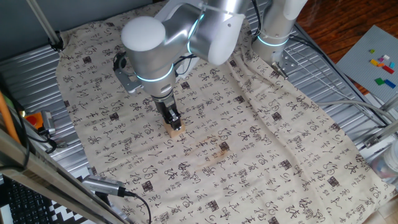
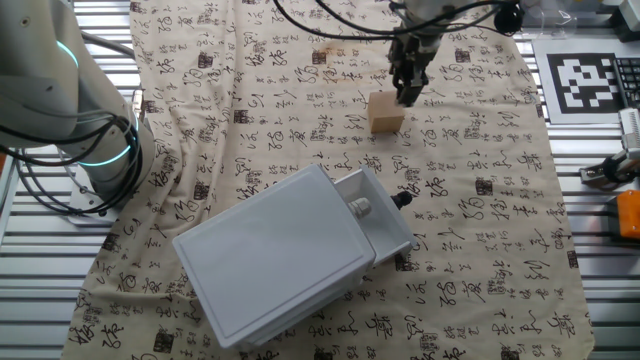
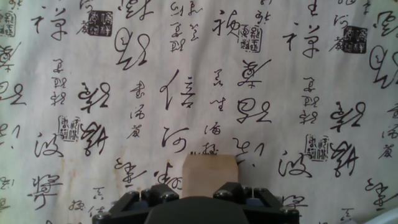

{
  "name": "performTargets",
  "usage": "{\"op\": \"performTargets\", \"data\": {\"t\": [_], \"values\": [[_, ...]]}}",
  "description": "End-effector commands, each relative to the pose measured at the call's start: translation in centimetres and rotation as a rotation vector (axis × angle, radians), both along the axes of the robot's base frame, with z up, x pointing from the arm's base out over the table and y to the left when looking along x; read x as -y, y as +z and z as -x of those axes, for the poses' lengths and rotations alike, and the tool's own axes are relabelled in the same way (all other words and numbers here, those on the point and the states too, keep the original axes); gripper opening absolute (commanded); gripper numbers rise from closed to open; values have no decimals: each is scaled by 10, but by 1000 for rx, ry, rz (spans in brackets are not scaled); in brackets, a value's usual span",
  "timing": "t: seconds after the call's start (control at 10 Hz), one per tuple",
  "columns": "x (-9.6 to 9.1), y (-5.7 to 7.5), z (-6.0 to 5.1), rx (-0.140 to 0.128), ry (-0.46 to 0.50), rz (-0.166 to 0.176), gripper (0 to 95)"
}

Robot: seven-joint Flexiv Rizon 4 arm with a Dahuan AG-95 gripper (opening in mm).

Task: Put things in the drawer

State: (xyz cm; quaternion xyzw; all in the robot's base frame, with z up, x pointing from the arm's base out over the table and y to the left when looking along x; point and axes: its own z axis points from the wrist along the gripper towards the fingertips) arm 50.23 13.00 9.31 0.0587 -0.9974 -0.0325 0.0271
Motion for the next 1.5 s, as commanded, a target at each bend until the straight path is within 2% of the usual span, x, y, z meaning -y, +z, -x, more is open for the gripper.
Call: {"op": "performTargets", "data": {"t": [0.1,0.3,0.5,1.1,1.3,1.5], "values": [[47,75,-5,-103,85,5,570],[52,63,-3,-89,97,2,570],[51,55,-3,-92,81,3,570],[44,53,-5,-93,78,5,570],[40,50,-4,-93,75,5,570],[34,41,0,-93,64,6,570]]}}
